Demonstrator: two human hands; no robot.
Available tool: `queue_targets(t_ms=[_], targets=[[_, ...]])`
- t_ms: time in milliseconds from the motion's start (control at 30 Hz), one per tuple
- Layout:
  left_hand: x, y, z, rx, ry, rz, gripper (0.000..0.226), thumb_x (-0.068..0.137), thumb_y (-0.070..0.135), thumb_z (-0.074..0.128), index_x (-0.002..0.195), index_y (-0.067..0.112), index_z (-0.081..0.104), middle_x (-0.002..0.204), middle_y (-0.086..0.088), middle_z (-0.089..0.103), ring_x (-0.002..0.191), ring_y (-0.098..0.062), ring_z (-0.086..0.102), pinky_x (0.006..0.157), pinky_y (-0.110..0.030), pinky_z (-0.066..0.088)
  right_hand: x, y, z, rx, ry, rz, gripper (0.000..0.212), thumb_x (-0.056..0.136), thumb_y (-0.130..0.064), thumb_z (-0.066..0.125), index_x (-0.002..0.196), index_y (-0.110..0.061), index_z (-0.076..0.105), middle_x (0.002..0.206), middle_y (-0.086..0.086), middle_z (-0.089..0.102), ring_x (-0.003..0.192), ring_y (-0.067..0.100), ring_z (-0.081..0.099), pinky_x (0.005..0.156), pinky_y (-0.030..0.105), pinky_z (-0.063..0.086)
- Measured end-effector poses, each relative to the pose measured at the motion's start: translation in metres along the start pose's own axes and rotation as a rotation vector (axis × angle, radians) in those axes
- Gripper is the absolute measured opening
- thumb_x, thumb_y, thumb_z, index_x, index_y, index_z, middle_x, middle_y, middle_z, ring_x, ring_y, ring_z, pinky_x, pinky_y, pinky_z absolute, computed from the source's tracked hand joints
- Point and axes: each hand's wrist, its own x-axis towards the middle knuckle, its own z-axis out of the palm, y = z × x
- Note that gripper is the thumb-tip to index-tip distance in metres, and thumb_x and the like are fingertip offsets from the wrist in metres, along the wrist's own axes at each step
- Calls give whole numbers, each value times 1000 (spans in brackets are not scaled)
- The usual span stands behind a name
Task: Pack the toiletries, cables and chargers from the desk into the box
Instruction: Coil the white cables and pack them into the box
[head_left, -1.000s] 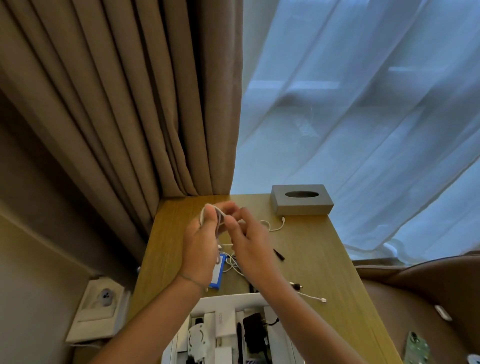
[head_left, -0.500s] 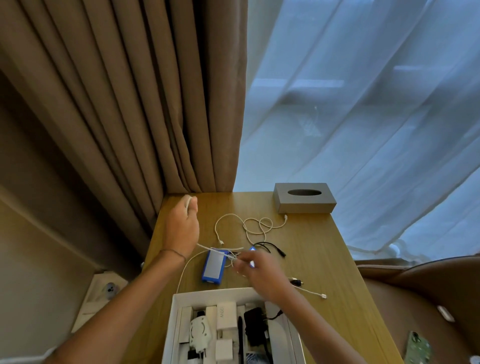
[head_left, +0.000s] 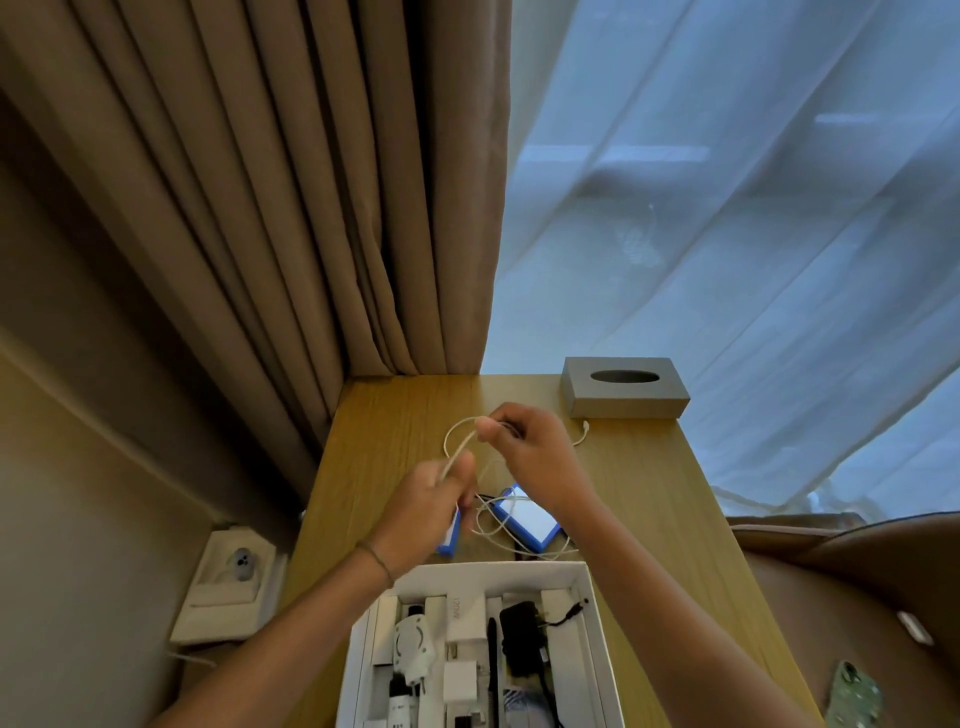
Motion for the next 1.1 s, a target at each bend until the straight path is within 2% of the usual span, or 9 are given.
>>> queue_targets(t_ms=[133, 233, 300, 433, 600, 767, 867, 967, 1100], targets=[[9, 5, -16, -149, 335, -64, 54, 103, 52, 31, 97, 23, 76, 71, 2, 69, 57, -14, 49, 47, -23, 40, -10, 9, 11, -57, 20, 60, 27, 102, -27, 54, 78, -27, 66, 55, -13, 54, 49, 1, 45, 54, 20, 39], [17, 6, -24, -327, 336, -108, 58, 104, 51, 24, 109, 18, 72, 102, 0, 78, 94, -19, 69, 78, -30, 48, -21, 14, 31, -102, -39, 115, 28, 104, -29, 52, 80, -23, 65, 58, -10, 53, 47, -2, 45, 52, 16, 36], [21, 12, -26, -469, 310, -125, 62, 104, 52, 22, 103, 11, 68, 105, -5, 78, 102, -17, 72, 92, -35, 49, -30, 17, 46, -141, -90, 140, 28, 105, -31, 49, 82, -25, 65, 61, -10, 53, 48, -2, 47, 53, 19, 38], [28, 23, -24, -674, 433, -209, 54, 100, 58, 32, 77, 15, 55, 67, -2, 70, 62, -19, 70, 61, -31, 55, -54, 20, 66, -311, -227, 62, 31, 106, -27, 43, 91, -15, 67, 70, -7, 58, 61, 4, 51, 64, 33, 46], [30, 22, -20, -170, 525, -51, 53, 101, 55, 31, 72, 15, 49, 49, 3, 44, 39, -11, 40, 37, -22, 37, -72, 0, 57, -379, -465, -3, 28, 102, -19, 43, 94, -20, 70, 69, -19, 56, 63, -5, 53, 61, 14, 38], [26, 9, -14, -80, 194, 17, 72, 91, 64, 19, 64, 3, 46, 52, -2, 32, 44, -9, 30, 46, -22, 26, -58, -33, 16, -136, -368, 61, 24, 98, -17, 50, 81, -21, 66, 71, -3, 62, 64, 13, 57, 65, 34, 46], [18, 4, -3, -128, -90, -99, 74, 78, 80, 12, 57, 17, 45, 50, 4, 38, 45, -9, 33, 47, -24, 29, -40, -38, -7, 6, -222, 61, 27, 100, -18, 54, 76, -23, 64, 62, -11, 55, 55, 6, 48, 59, 29, 41], [8, 4, 10, -97, -323, -50, 78, 68, 94, 21, 61, 19, 43, 54, 6, 39, 45, -6, 31, 44, -20, 27, -27, -34, -17, 5, -159, 3, 31, 100, -21, 59, 69, -22, 62, 55, -11, 51, 52, 8, 45, 57, 28, 39], [0, 12, 7, -16, -465, -91, 68, 80, 84, 40, 66, 17, 44, 63, -10, 34, 52, -18, 27, 53, -45, 20, -23, -21, -18, -37, -126, -31, 30, 96, -33, 65, 66, -32, 64, 56, -9, 55, 54, 10, 48, 56, 26, 43]])
